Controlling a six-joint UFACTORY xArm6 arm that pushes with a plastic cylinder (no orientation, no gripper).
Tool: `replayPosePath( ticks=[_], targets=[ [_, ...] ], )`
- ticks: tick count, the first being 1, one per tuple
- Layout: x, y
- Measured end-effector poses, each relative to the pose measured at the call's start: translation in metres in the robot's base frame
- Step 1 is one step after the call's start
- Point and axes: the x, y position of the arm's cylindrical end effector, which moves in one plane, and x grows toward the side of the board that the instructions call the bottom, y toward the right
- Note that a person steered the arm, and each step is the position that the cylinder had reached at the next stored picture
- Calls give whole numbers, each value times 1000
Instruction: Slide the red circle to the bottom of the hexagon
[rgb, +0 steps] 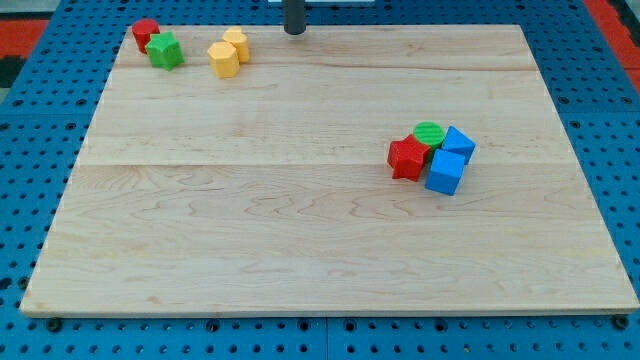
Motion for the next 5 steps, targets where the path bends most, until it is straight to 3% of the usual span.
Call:
replayPosePath(
  ticks=[5],
  targets=[
    [0, -194]
  ],
)
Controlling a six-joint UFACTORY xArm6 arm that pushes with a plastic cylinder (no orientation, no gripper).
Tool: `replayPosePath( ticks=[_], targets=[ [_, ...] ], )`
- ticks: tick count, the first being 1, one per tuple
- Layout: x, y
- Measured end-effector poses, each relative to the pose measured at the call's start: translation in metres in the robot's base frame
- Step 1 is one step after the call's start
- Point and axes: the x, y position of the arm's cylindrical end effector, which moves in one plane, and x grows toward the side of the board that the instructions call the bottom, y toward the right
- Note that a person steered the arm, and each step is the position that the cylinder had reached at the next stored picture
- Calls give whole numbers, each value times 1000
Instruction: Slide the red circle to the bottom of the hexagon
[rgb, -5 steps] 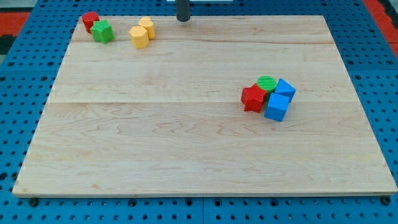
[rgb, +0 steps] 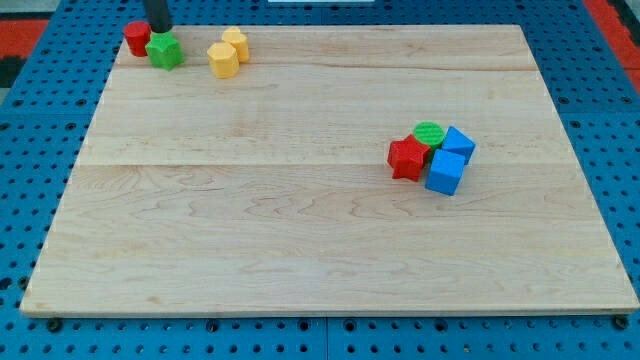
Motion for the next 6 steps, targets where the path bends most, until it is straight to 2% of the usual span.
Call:
replayPosePath(
  ticks=[1, 2, 3, 4, 5, 6],
  targets=[
    [0, -17],
    [0, -59],
    [16, -61],
    [58, -38],
    [52, -16],
    [28, -63]
  ],
)
